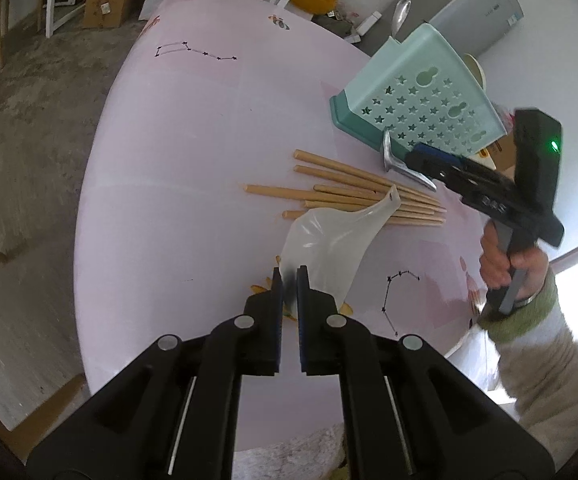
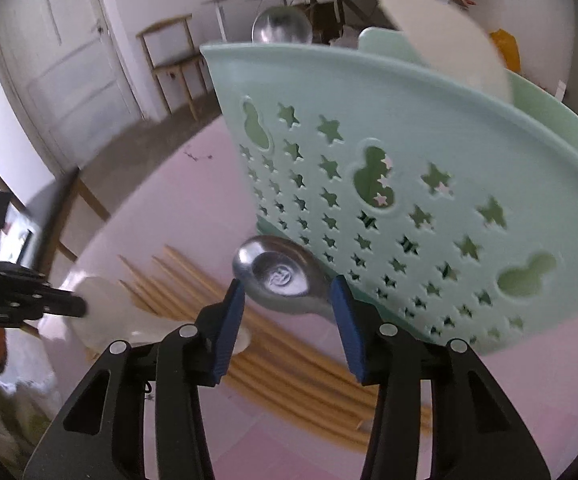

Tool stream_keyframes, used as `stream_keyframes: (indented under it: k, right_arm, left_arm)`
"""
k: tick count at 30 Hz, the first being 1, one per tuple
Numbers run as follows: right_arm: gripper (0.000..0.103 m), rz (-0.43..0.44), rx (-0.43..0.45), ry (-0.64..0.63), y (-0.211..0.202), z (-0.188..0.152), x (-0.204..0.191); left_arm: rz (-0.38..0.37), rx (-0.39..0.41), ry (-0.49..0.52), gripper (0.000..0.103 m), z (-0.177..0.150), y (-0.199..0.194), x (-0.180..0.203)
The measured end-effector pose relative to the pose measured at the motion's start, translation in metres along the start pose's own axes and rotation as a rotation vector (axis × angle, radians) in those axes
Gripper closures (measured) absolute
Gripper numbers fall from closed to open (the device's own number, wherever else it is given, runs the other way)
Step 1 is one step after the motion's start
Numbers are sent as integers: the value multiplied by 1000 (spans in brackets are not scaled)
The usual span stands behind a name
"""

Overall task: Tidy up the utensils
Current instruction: 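Hold the paddle in the left gripper while the right gripper grasps the metal spoon, then lift the metal spoon off the chopsticks with the right gripper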

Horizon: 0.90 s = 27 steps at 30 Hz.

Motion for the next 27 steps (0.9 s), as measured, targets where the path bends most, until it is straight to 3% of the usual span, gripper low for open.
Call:
stream_keyframes:
  k: [8,14,20,27]
  right_arm:
    - [62,-40,-118,-25,20,6,2]
    - [72,-29,-176,-65,20,8,-6]
    - [73,-104,-184,-82,21,18,-10]
    - [72,-105,-180,-40,16,7,4]
  left_arm:
    - [-2,-1,28,98,-6,-8,-8]
    - [-10,4,26,98,-7,-10,-11]
    - [-9,9,27,98,-7,-11,-10]
    - [-11,10,26,97,-7,-10,-12]
Point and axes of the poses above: each gripper's, at about its wrist camera, not at the fingertips, and y roughly the way its jaws point, x to its right, z to its top, the point moved 2 cm from there along y, roughly the way its jaws point, and after that the axes turned 5 degrees about -x, right-handed, at the moved point
